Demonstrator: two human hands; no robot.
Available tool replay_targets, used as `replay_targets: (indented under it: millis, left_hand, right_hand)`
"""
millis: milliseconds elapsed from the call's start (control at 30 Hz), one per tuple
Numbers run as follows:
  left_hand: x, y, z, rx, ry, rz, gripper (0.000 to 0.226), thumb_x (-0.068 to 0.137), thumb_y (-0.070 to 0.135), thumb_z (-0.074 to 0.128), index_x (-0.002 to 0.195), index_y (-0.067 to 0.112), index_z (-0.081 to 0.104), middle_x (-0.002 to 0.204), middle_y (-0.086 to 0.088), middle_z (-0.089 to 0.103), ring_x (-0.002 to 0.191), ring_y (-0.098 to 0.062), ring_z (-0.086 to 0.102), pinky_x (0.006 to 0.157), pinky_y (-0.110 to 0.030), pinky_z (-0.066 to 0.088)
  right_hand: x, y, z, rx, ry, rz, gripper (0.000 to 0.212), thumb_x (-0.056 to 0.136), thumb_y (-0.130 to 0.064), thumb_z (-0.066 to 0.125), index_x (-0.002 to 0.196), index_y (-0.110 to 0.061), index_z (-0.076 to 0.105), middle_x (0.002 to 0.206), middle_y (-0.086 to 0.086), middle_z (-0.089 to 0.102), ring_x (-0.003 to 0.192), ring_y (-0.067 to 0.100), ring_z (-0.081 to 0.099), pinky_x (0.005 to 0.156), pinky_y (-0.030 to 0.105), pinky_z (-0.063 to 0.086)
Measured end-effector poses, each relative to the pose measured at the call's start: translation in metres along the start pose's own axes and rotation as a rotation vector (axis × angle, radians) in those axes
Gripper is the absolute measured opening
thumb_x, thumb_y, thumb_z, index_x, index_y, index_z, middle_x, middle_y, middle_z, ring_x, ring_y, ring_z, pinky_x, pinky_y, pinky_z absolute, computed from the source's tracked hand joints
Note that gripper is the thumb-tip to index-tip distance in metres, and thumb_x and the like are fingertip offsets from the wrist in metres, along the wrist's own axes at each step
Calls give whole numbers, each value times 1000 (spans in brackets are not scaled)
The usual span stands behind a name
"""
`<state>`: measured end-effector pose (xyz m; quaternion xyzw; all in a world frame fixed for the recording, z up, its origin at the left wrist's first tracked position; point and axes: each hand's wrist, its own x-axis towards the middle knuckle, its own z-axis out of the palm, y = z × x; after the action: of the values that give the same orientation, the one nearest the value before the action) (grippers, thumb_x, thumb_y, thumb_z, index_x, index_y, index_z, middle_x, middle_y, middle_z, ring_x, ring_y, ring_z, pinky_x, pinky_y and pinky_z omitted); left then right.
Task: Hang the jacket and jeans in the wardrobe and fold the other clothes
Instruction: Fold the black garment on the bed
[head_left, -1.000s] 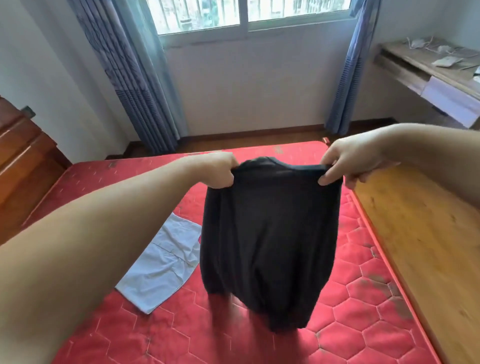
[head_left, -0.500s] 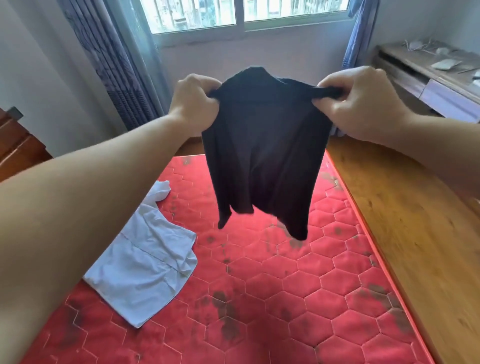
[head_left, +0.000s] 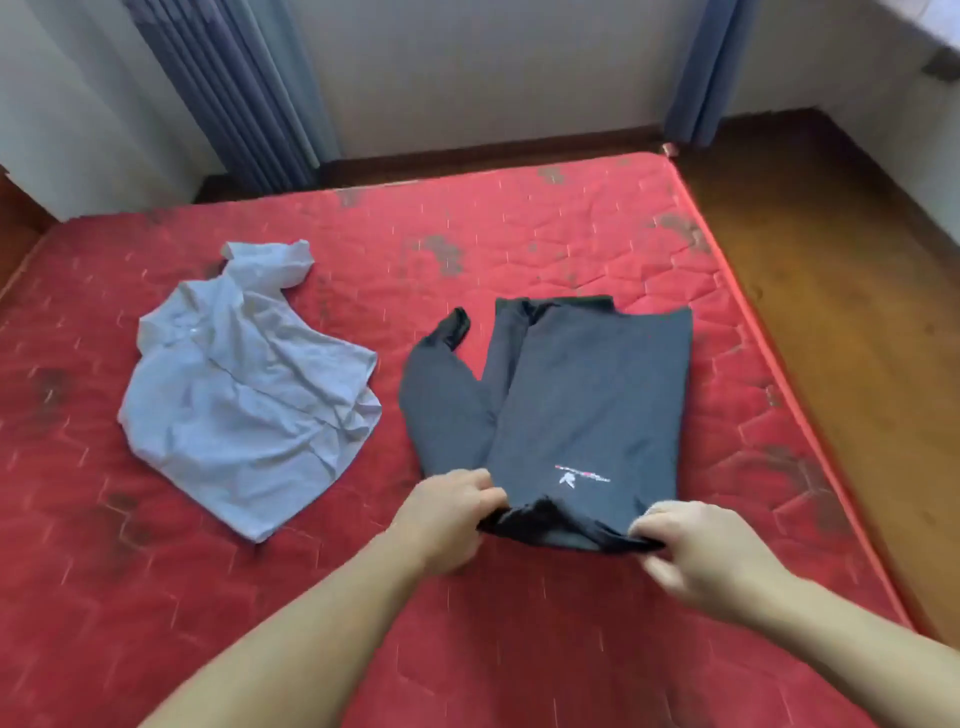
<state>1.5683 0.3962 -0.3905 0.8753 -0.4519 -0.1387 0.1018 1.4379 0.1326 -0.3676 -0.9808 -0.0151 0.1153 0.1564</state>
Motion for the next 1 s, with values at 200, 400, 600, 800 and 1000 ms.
replay_targets:
  millis: [200, 400, 600, 800, 1000]
  left_hand:
    - [-68, 27, 181, 78, -458, -93, 33, 85, 9, 48, 114, 24, 52, 113, -4, 53, 105, -31, 56, 81, -40, 38]
    - [-104, 41, 262, 15, -535, -179, 38, 85, 5, 44, 117, 25, 50, 112, -4, 51, 106, -29, 53, 79, -36, 30]
    - [-112, 46, 272, -42, -569, -197, 35, 85, 14, 50, 118, 27, 49, 112, -3, 52, 105, -29, 54, 78, -36, 33]
    - [-98, 30, 254, -623, -287, -625, 23, 72, 38, 56, 94, 35, 61, 85, 13, 56, 87, -11, 55, 83, -30, 47]
    - [-44, -43, 237, -765, 232, -1163, 52, 89, 21, 59, 138, 17, 44, 132, -4, 49, 121, -20, 50, 103, -32, 38]
  right_hand:
    - [-66, 5, 190, -91, -414, -20, 25, 40, -43, 71, 53, -28, 57, 56, -14, 52, 49, 5, 58, 37, 24, 38]
    - [-102, -6, 268, -151, -533, -44, 26, 53, -38, 76, 66, -26, 56, 69, -8, 56, 54, 15, 63, 41, 30, 36]
    - [-102, -19, 279, -189, -658, 46, 24, 92, -32, 47, 114, -22, 48, 119, 0, 51, 110, 27, 59, 82, 37, 43]
    - [-71, -28, 260, -112, -806, 118, 34, 75, -55, 59, 84, -27, 44, 109, 1, 60, 108, 26, 61, 73, 31, 38]
    - [-9, -37, 238, 140, -470, 143, 22, 88, -50, 46, 88, -28, 51, 102, -10, 60, 95, 16, 59, 76, 30, 44]
